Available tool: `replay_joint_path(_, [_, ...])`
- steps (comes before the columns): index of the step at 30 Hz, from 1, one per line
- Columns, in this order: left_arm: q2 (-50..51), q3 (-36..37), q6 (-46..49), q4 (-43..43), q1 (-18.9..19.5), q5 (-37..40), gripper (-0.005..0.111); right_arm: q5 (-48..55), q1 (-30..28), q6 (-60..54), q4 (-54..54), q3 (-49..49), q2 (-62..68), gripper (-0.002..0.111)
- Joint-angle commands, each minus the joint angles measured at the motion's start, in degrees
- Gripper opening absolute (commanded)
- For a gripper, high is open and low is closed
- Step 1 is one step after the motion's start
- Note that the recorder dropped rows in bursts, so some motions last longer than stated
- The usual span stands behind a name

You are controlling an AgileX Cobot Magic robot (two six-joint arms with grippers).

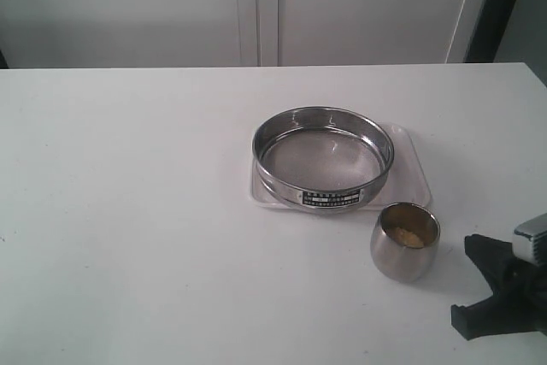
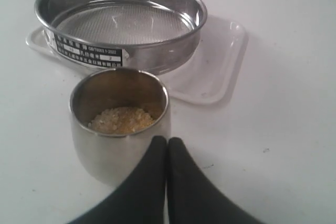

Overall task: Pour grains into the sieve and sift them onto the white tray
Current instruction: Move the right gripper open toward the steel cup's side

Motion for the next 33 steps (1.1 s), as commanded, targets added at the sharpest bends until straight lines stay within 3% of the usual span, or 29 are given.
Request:
replay_joint_path(1, [-0.3,0.5,0.0,-0.2,-0.3,0.3,0.0,-3.0,-0.1,-0.7,-0.1,0.4,3.7,0.0])
replay_joint_path(33, [-0.3,0.5,0.0,-0.2,-0.3,0.3,0.0,-10.2,-0.1,-3.1,4.8,0.4,14.0,0.0])
